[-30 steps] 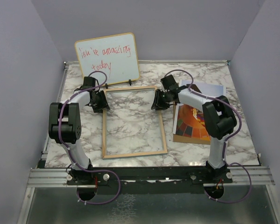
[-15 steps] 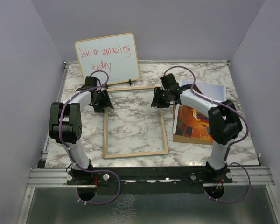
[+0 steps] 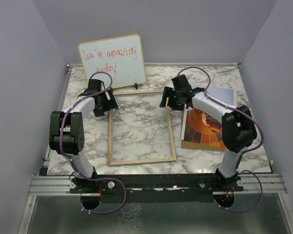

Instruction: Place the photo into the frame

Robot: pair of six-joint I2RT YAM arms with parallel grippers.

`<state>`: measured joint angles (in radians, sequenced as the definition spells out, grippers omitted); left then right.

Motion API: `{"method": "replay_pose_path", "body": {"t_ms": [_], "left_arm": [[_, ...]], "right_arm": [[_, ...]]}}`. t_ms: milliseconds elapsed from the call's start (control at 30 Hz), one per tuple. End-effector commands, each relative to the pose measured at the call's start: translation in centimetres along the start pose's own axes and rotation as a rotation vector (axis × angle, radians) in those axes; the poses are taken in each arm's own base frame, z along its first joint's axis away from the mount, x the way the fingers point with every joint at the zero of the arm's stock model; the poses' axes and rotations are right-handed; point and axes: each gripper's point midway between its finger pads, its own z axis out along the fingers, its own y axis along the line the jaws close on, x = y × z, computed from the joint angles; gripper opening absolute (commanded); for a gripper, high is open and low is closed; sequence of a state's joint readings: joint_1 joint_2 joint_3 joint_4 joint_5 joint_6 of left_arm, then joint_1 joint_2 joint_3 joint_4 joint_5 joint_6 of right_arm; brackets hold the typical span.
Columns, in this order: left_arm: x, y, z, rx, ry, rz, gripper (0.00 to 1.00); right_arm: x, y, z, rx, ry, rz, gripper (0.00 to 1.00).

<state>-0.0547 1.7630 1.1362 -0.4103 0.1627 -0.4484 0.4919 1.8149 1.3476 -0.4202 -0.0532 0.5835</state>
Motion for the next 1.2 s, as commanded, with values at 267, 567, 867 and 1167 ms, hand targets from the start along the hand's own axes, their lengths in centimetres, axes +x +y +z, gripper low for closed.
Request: {"method": "replay_pose_path", "body": {"t_ms": [267, 567, 867, 1167], "left_arm": [[-2.0, -0.9, 0.1, 0.044, -0.113, -0.037, 0.90], [-0.8, -1.9, 2.4, 0.105, -0.019, -0.064, 0.76], [1.1, -2.3, 2.8, 0.147, 0.046, -0.076, 0.65], [2.8, -3.5, 1.8, 0.177, 0.063, -0.057, 0.63]], "right_arm": [[2.2, -1.6, 3.2, -0.029, 0.138, 0.022, 0.75], [2.0, -1.3, 4.9, -0.045, 0.191, 0.025, 0.65], [3.2, -0.8, 4.5, -0.111, 0.238, 0.028, 0.64], [3.2, -1.4, 2.4, -0.170, 0.199, 0.047, 0.60]]}}
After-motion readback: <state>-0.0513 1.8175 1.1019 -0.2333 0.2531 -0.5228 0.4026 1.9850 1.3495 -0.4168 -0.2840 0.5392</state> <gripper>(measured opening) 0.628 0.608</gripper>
